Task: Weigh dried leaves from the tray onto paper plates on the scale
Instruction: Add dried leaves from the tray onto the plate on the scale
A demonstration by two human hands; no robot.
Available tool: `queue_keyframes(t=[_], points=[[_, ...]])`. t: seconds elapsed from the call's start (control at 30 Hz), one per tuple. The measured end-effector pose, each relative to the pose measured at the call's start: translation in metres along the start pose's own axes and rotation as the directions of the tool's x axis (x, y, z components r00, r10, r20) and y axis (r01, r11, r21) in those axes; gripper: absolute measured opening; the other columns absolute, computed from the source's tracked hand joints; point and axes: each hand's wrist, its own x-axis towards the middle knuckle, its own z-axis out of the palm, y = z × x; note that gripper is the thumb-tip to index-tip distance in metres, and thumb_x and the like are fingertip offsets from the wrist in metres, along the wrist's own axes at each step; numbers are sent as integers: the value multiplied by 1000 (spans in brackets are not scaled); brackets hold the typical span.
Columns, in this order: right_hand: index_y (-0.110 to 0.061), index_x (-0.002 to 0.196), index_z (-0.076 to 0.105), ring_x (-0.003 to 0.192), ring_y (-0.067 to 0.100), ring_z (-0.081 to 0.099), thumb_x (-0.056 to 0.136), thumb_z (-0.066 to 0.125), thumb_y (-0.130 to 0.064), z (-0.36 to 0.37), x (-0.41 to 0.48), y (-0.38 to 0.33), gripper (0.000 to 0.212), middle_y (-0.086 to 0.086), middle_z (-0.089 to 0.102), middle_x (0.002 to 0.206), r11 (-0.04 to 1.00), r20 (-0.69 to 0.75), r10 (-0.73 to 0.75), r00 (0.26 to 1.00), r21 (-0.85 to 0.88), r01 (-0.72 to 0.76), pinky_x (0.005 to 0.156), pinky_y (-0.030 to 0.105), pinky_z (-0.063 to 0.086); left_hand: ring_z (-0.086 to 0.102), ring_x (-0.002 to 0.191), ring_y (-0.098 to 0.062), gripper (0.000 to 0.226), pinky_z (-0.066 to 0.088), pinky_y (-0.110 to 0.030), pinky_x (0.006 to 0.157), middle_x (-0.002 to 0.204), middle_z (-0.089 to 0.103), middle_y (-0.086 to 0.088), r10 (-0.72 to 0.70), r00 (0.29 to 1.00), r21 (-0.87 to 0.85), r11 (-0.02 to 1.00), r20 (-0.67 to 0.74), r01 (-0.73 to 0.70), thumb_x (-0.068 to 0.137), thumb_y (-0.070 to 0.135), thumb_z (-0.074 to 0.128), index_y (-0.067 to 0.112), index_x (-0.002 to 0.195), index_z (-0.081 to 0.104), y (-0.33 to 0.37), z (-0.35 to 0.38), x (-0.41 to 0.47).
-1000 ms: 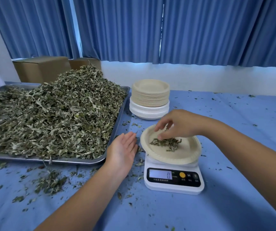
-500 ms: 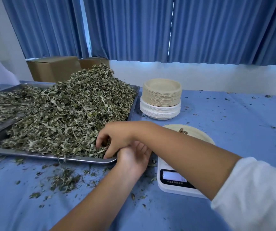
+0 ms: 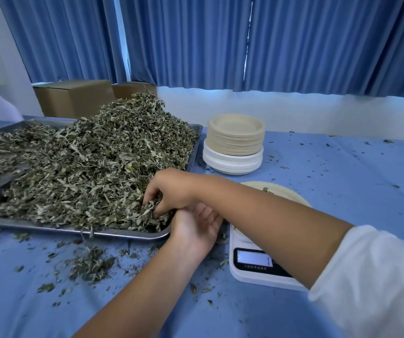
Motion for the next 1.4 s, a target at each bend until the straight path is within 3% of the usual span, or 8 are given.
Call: queue_keyframes(t=[0.13, 0.37, 0.47, 0.63, 0.87, 1.07, 1.23, 1.4], points=[[-15, 117, 68, 90, 8, 55, 80, 77, -24, -12, -2, 3, 39, -1, 68, 114, 997, -141, 5, 990, 72, 6, 68, 16, 38, 63, 96, -25, 40, 45, -39, 98, 82, 73, -14, -65, 998, -31, 997, 8, 65, 103, 24, 32, -1, 98, 62, 1, -3, 4], [-12, 106, 71, 82, 5, 50, 81, 76, -25, -27, -15, 10, 29, -8, 61, 89, 976, -242, 65, 968, 217, -11, 62, 11, 36, 62, 97, -29, 46, 46, -38, 86, 103, 67, -22, -107, 994, -61, 992, 1, 107, 104, 27, 30, -9, 109, 58, 4, 1, -3], [-4, 94, 71, 77, 7, 49, 80, 77, -21, -31, -27, 19, 23, -5, 58, 83, 935, -284, 121, 951, 353, -14, 65, 22, 37, 60, 102, -30, 46, 47, -39, 88, 115, 62, -23, -102, 995, -82, 991, 19, 103, 103, 27, 31, -9, 114, 57, 5, 2, -6], [-6, 98, 73, 78, 12, 55, 79, 78, -19, -29, -48, 34, 24, 1, 64, 88, 882, -302, 215, 929, 469, -51, 66, 17, 39, 60, 107, -32, 45, 46, -40, 94, 115, 64, -24, -82, 996, -129, 988, 38, 86, 102, 27, 32, -8, 113, 59, 4, 4, -8], [-2, 93, 72, 73, 13, 51, 78, 75, -11, -41, -89, 53, 17, 8, 62, 78, 806, -299, 266, 916, 590, -41, 72, 30, 42, 59, 110, -34, 41, 46, -42, 94, 111, 65, -24, -77, 997, -173, 982, 13, 78, 102, 25, 33, -8, 106, 56, 4, 11, -8], [-17, 87, 75, 59, -2, 53, 79, 75, -15, -52, -138, 75, 8, -11, 65, 66, 872, -297, 340, 892, 455, -182, 60, 11, 43, 50, 125, -32, 45, 41, -40, 100, 125, 57, -19, -40, 999, -146, 989, -31, 35, 104, 26, 27, -7, 118, 54, 1, 20, -1], [-23, 85, 74, 69, 5, 61, 77, 78, -25, -42, -158, 89, 10, -7, 71, 79, 882, -224, 423, 878, 322, -343, 65, 18, 49, 47, 128, -31, 46, 38, -40, 106, 130, 55, -19, -19, 999, -109, 994, -35, 15, 104, 26, 26, -5, 126, 51, -3, 21, 4], [-30, 89, 68, 75, -5, 56, 75, 80, -30, -24, -157, 94, 19, -19, 62, 84, 897, -158, 426, 891, 204, -393, 61, 7, 42, 47, 128, -31, 45, 39, -40, 106, 129, 56, -19, -1, 999, -84, 996, -32, -2, 104, 27, 27, -5, 123, 53, -3, 14, 6]])
